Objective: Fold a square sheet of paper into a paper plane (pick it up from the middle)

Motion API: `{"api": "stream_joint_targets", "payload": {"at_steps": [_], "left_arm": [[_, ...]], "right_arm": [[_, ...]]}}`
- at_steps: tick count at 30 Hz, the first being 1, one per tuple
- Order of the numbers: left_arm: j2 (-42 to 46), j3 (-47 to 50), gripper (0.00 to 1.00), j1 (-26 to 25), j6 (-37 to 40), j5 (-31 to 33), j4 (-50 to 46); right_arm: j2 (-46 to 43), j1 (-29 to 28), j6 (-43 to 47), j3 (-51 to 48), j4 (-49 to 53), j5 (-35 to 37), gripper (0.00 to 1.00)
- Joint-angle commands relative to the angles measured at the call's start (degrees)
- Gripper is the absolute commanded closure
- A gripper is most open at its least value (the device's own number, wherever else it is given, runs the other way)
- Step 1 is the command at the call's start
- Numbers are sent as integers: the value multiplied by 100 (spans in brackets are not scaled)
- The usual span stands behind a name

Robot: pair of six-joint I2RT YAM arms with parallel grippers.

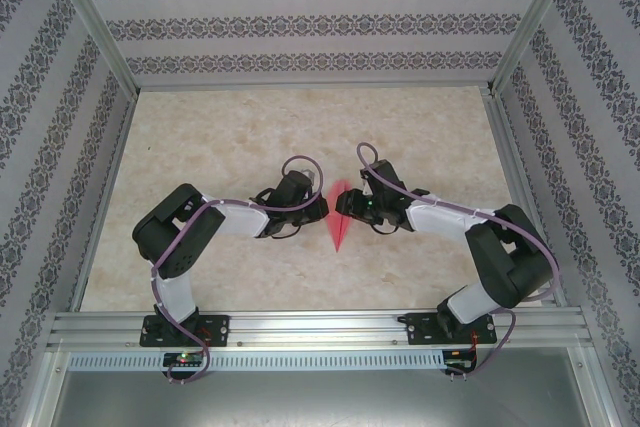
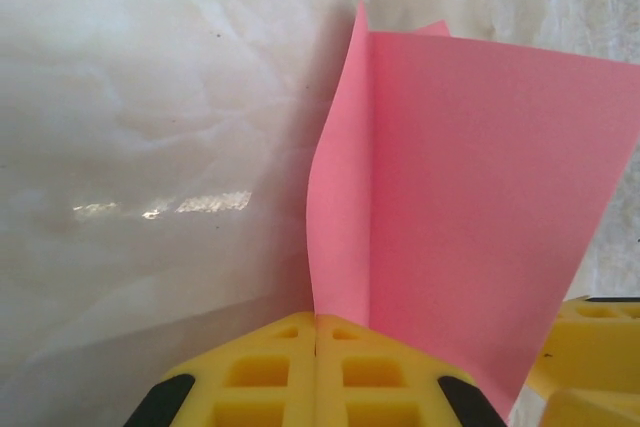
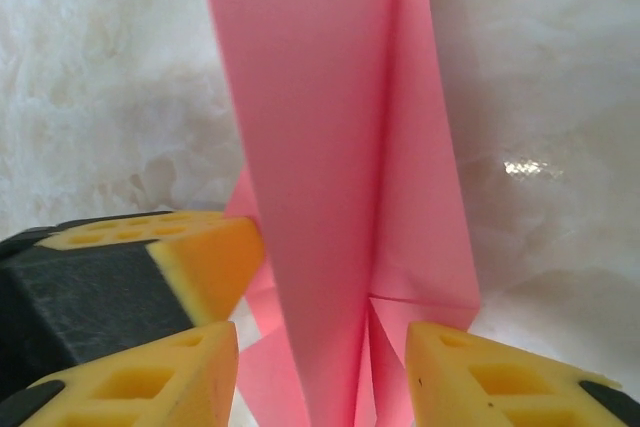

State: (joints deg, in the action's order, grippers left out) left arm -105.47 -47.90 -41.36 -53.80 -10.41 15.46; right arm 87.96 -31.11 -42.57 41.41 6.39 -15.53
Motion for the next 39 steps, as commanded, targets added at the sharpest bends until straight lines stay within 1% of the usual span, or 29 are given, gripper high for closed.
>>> {"api": "stream_joint_targets", "payload": {"at_steps": [1,5,13,18,24,30,33,37,39], "left_arm": [[-55,68,100,63,-139,56,299],[-103,69,100,76,-180,19,351],[-123,70,100,76,-208,-117,483],[-75,79,100,76,-222,-192,523],[-23,70,100,80,-235,-345,586],[-1,87,100,93,-272,-482,679],[33,88,100,89,-304,-512,703],[55,90,100,93,-300,-488,668],[60,105,100,98,-293,-464,631]], "right_arm": [[62,-24,-50,-124,-98,28,50],[60,-93,-72,-189,-113,-58,50],[27,-263,-356,-389,-497,-342,49],[-51,-357,-354,-480,-655,-368,49],[-55,-463,-185,-458,-562,-247,50],[-78,-571,-35,-416,-331,-2,48],[-51,-608,-6,-338,-147,212,51],[-17,-649,15,-266,-16,395,59],[-33,-671,21,-228,42,474,61]]}}
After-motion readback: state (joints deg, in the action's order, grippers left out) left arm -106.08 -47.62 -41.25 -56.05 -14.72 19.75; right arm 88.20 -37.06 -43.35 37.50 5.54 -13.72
